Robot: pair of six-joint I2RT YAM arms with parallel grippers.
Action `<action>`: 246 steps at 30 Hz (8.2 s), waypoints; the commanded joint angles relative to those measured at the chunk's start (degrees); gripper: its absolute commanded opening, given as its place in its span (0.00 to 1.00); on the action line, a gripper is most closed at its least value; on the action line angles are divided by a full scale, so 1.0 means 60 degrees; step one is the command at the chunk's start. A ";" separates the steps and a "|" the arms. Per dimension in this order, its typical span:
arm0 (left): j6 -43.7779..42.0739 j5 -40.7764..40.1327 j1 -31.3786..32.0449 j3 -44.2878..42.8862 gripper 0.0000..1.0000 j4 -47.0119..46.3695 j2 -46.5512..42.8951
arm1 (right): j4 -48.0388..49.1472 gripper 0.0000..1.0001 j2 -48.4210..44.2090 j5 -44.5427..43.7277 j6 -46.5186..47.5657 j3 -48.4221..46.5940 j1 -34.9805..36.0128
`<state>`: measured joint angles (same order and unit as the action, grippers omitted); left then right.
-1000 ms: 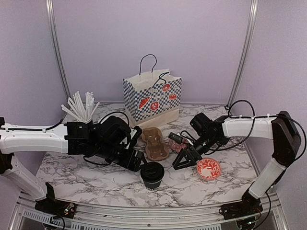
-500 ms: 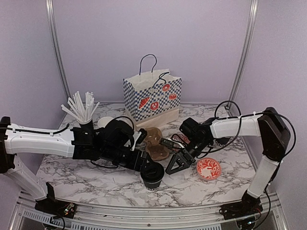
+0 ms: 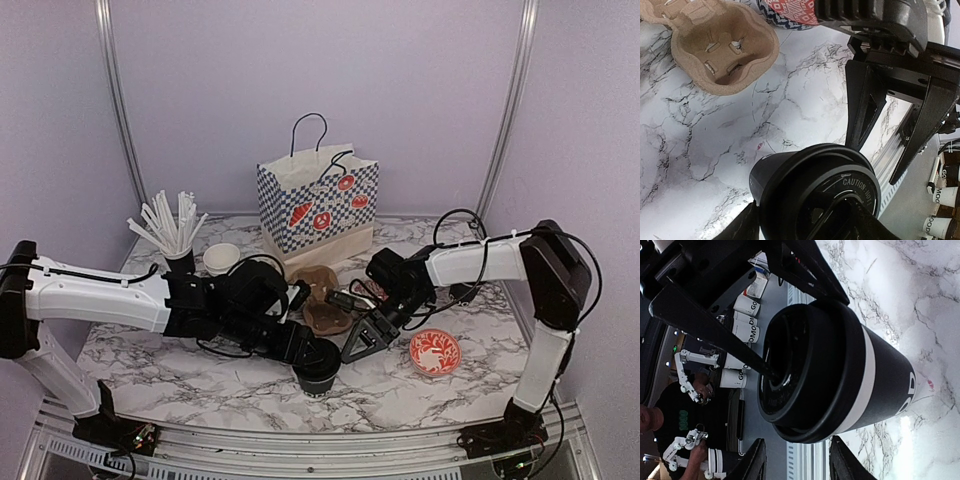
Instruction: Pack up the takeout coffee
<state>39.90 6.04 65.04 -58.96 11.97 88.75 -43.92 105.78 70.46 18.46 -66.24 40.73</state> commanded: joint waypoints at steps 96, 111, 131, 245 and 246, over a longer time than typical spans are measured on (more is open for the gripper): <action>0.0073 -0.0548 -0.0080 0.2064 0.45 -0.1449 -0.0421 | 0.0181 0.99 0.0593 -0.8471 -0.0416 -0.1636 0.1135; -0.2830 -0.2563 -0.0058 -0.0446 0.90 -0.0295 -0.1862 | -0.1817 0.99 -0.1338 -0.5997 0.2000 -0.3139 0.1049; -0.4321 -0.7260 -0.0102 0.0164 0.99 0.0195 -0.4475 | -0.0733 0.98 -0.0921 -0.7745 0.4646 -0.3502 0.2847; -0.9196 -0.1209 -0.3896 -1.2464 0.00 0.2661 0.6608 | -0.0704 0.99 -0.3474 -0.6972 0.1096 -0.1761 -0.5133; -0.9342 -0.1126 -0.3912 -1.2468 0.00 0.2496 0.6597 | -0.0676 0.99 -0.3478 -0.7003 0.1105 -0.1732 -0.5131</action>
<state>-12.88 -4.93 41.78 -132.33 28.47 126.58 -49.50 86.11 28.03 25.45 -77.28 9.93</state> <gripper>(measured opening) 0.019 0.987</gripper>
